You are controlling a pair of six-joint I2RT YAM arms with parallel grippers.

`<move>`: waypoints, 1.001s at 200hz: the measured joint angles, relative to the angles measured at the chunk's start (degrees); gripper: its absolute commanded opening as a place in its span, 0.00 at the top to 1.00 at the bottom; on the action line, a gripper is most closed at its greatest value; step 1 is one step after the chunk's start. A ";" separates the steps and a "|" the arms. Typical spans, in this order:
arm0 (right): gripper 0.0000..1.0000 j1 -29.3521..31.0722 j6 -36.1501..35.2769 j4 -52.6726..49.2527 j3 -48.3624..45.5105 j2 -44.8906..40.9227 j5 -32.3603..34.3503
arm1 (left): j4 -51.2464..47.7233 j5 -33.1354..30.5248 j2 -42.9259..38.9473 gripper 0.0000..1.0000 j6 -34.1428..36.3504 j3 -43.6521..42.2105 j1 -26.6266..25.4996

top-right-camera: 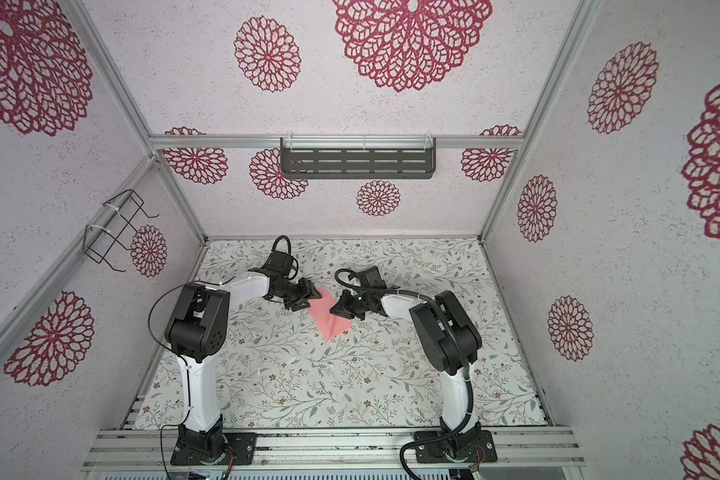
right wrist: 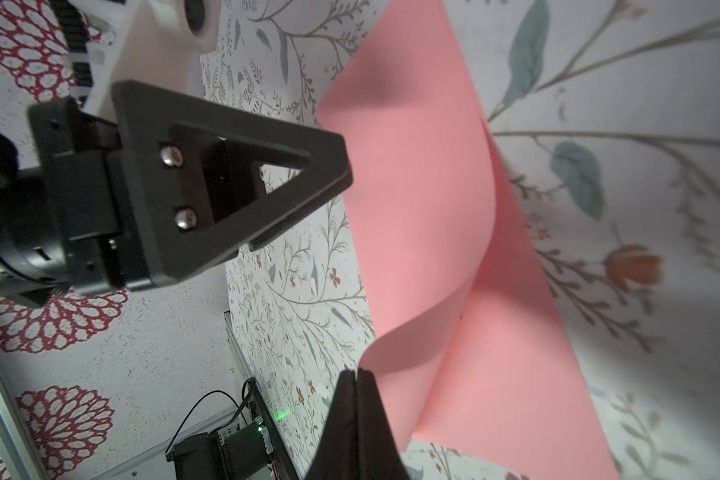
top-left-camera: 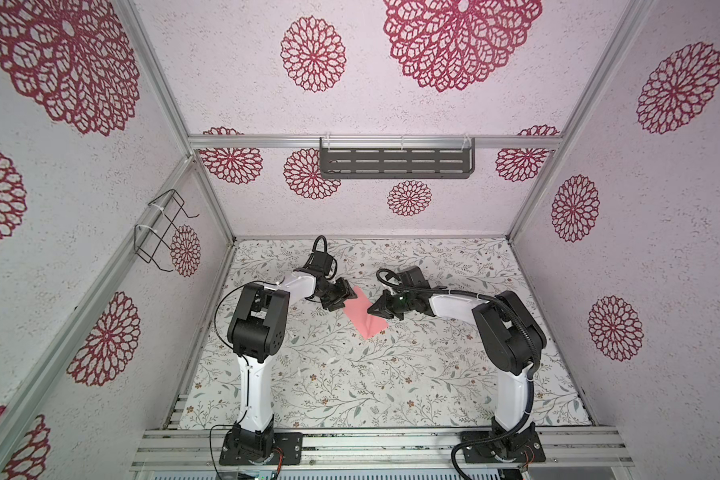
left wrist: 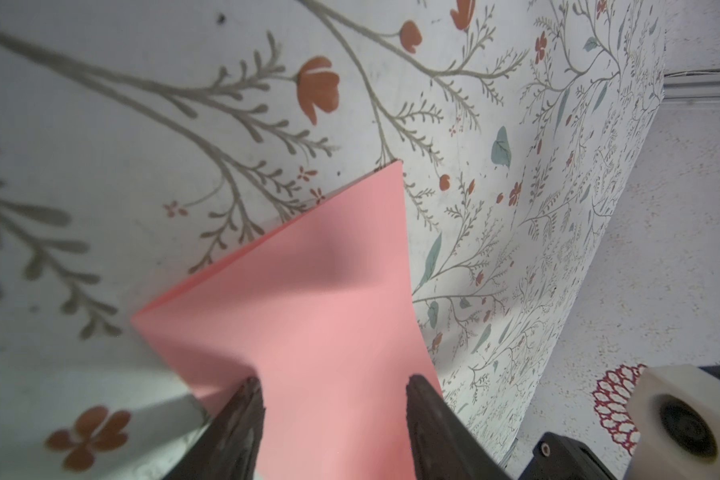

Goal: Fold a paper plane with a square sheet of paper (pick it up from the middle)

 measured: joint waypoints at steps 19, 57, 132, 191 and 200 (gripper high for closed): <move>0.97 0.90 -0.22 0.09 1.18 1.92 0.04 | 0.04 0.00 0.00 0.42 0.00 -0.02 0.00; 0.97 1.79 -0.39 0.55 1.40 4.09 0.07 | 0.15 0.00 -0.02 0.42 0.00 -0.13 0.00; 0.96 1.97 0.70 5.84 1.40 5.75 0.24 | 0.26 0.00 -0.07 0.42 0.00 -0.28 0.00; 0.96 2.08 2.21 8.85 1.38 7.23 0.22 | 0.35 -0.02 -0.09 0.42 0.00 -0.37 0.00; 0.96 2.08 2.54 9.66 1.38 7.43 0.15 | 0.35 0.00 -0.09 0.42 0.00 -0.39 0.00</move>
